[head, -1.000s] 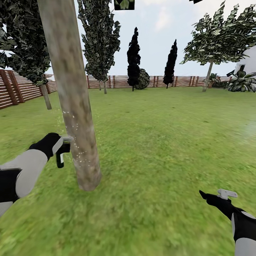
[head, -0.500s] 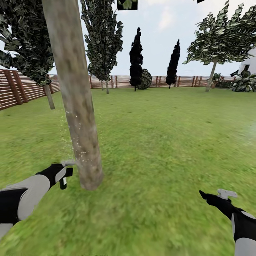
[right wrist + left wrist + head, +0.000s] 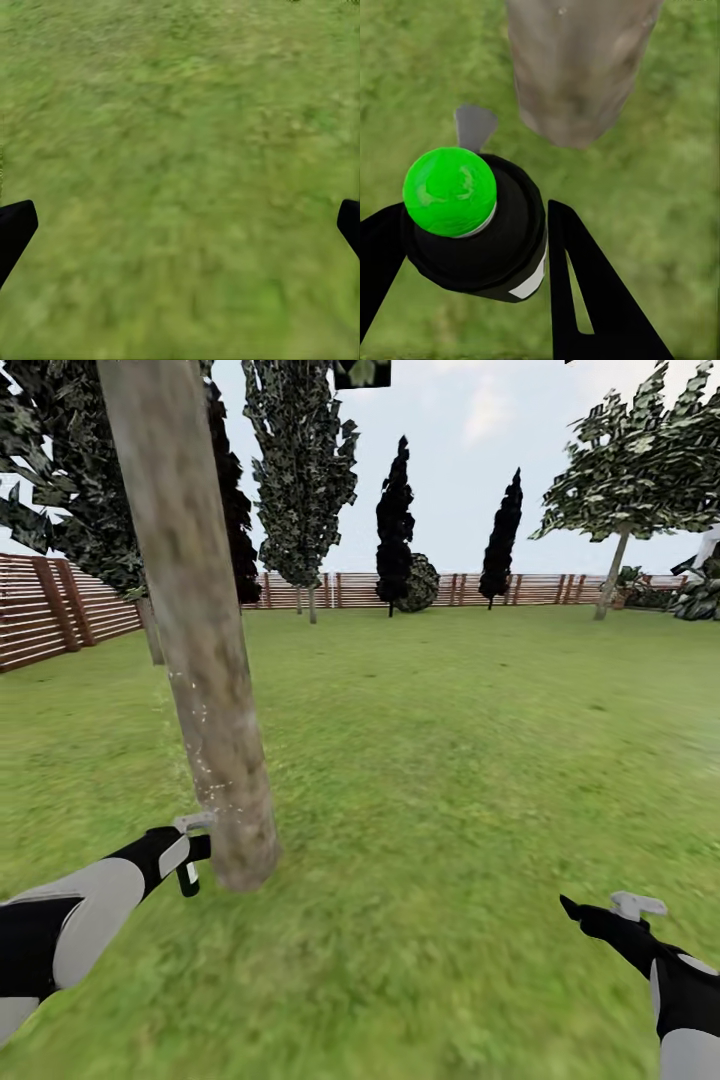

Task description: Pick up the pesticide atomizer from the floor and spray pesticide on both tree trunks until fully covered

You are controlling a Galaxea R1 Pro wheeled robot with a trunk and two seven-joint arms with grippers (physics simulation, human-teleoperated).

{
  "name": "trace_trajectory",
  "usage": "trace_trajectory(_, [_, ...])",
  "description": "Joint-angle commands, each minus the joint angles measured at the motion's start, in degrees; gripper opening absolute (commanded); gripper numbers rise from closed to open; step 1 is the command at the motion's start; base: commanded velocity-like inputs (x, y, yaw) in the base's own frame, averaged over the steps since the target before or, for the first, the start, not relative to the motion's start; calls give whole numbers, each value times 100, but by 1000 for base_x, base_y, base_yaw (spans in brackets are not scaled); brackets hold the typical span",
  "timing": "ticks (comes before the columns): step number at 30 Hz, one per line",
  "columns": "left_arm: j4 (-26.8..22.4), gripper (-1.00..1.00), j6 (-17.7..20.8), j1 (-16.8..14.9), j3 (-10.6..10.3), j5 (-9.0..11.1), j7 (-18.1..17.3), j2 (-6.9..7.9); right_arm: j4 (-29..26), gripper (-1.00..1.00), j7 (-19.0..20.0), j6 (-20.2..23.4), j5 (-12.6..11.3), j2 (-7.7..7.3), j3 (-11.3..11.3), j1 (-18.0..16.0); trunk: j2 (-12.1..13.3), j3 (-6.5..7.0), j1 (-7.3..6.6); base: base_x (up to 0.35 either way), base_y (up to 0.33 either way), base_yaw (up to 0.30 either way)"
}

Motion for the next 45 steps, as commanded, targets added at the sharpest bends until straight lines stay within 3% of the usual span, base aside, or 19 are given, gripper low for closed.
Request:
trace_trajectory(1, [-1,-100,0,-2,-4,-2,0,1,0,100,-3,0,0,1,0,0,0,0,0,46,-302,268])
trace_trajectory(13, [-1,-100,-98,1,-4,7,0,0,0,100,0,0,0,2,1,0,0,0,0,180,-277,176])
trace_trajectory(20, [1,-100,-103,1,-4,3,0,-119,0,100,0,0,0,3,5,0,0,0,0,215,-261,255])
trace_trajectory(45, [-1,-100,-105,1,5,7,0,-123,0,100,0,0,0,3,6,0,0,0,0,92,-312,211])
